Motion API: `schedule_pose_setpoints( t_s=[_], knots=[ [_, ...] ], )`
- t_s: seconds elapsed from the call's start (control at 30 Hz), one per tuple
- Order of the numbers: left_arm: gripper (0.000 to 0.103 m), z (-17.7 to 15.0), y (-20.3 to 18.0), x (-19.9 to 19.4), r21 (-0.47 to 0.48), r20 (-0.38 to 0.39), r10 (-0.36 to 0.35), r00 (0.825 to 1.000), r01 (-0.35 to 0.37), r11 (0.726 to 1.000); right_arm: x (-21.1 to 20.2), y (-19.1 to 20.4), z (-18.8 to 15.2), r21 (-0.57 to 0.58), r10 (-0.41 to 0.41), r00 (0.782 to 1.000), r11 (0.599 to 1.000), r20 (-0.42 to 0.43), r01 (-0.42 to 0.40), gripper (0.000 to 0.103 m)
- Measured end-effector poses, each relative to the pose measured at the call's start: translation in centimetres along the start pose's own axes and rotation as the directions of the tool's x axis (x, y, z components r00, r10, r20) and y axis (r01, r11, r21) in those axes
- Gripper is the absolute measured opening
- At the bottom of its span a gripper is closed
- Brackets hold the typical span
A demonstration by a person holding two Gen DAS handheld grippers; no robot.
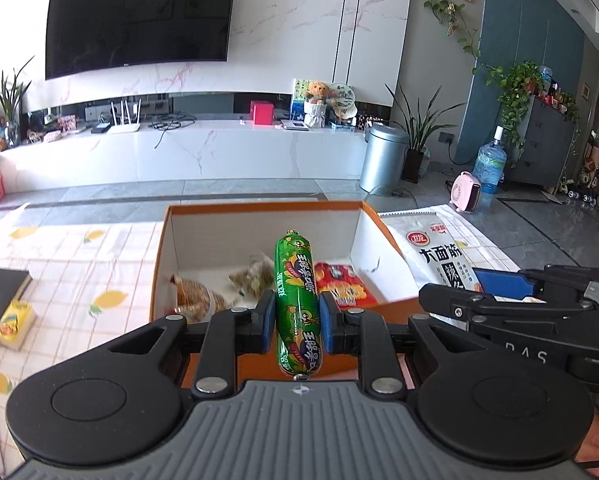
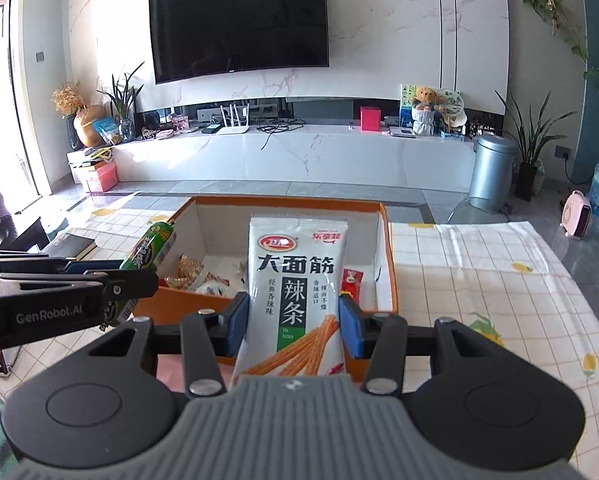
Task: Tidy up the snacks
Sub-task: 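Carry the sausage and packet into the orange box and open both tools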
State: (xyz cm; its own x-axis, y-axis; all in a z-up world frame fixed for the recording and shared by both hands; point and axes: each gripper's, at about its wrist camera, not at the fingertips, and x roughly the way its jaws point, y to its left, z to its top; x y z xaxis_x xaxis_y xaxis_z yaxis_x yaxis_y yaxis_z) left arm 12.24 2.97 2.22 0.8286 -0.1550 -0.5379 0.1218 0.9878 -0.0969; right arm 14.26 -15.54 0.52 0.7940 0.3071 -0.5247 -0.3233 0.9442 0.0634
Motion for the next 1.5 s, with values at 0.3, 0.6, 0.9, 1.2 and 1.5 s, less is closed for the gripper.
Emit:
schedule_pose_setpoints(
  t_s=[0.3,0.6,0.9,1.2,1.5],
  knots=[
    [0.025,1.8,0.3,3.4,0.026,-0.022,0.019,1.000,-0.018,0.999,4.7,-0.1,3.2,-0.060,-0.028,0.999,0.998,-0.024,0.026,0.046],
    [0.025,2.0,1.2,8.3,0.038,-0.134,0.020,0.991,-0.015,0.999,11.5,-0.1,4.4,-0.149,-0.097,0.989,0.986,-0.110,0.080,0.046],
    [0.025,0.8,1.6,11.7,0.062,-0.237,0.017,0.971,-0.003,0.998,17.7,-0.5,4.1,-0.230,-0.139,0.964,0.969,-0.225,0.086,0.045],
    [0.025,0.7,1.7,14.0,0.088,-0.328,0.040,0.944,-0.011,0.996,21.9,-0.6,3.0,-0.261,-0.148,0.922,0.964,-0.357,0.054,0.045],
    [0.025,0.7,1.5,15.3,0.123,-0.393,0.063,0.917,-0.016,0.992,23.7,-0.4,2.2,-0.261,-0.153,0.875,0.965,-0.459,0.032,0.046]
  ],
)
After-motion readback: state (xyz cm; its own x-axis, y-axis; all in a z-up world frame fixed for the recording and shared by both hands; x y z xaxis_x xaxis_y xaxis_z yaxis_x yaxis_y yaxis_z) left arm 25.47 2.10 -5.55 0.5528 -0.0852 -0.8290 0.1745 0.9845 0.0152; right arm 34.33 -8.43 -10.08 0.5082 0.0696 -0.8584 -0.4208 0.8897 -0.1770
